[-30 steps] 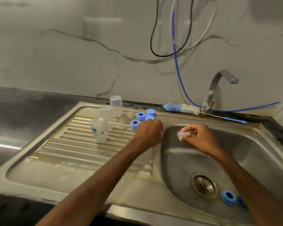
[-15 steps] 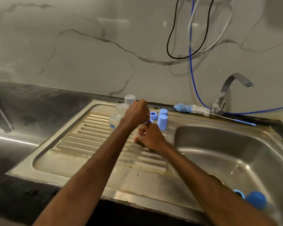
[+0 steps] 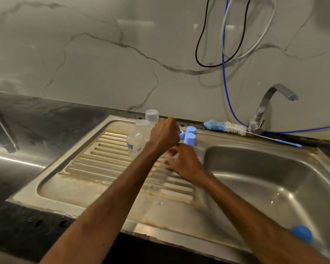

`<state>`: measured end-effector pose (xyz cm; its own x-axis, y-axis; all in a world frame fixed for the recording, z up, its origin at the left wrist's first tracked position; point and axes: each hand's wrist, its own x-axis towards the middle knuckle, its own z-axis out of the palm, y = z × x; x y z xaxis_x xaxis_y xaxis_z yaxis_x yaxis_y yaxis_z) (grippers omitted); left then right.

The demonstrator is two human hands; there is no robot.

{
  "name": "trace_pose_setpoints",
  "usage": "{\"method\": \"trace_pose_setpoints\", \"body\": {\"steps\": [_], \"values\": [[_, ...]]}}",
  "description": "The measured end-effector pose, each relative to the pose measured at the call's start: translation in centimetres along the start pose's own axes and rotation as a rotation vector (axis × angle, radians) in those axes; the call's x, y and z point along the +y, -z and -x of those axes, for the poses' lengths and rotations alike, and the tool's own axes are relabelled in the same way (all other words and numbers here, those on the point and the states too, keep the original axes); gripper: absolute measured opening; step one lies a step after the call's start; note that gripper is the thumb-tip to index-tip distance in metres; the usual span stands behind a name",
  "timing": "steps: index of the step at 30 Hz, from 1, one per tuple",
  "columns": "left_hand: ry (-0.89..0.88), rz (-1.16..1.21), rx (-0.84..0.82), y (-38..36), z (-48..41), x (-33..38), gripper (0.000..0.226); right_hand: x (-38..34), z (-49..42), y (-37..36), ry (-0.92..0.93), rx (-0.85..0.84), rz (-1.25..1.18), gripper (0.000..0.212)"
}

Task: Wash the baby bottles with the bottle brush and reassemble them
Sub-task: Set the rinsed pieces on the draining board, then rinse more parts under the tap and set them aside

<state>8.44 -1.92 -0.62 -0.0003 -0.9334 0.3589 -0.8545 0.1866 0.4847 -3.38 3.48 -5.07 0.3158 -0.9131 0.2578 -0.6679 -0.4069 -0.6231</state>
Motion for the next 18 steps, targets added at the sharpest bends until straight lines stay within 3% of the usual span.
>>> {"method": "trace_pose_setpoints", "body": {"steps": [5,7,13,18], "values": [[-0.073,-0.03,-0.124,-2.9,2.0,5.2,0.016,3.6,4.5,7.2,0.032,0.055,0.131,0.014],[-0.088,-0.045,-0.232,-4.6,2.6,7.5,0.019,6.2,6.2,9.8,-0.026,0.0,0.181,0.011],[-0.146,-0.042,-0.462,-10.6,4.9,14.0,0.042,14.6,10.0,14.1,-0.328,-0.352,0.298,0.011],[-0.179,-0.103,-0.591,-14.9,6.4,17.0,0.034,19.9,10.3,12.5,-0.527,-0.727,0.565,0.022]]}}
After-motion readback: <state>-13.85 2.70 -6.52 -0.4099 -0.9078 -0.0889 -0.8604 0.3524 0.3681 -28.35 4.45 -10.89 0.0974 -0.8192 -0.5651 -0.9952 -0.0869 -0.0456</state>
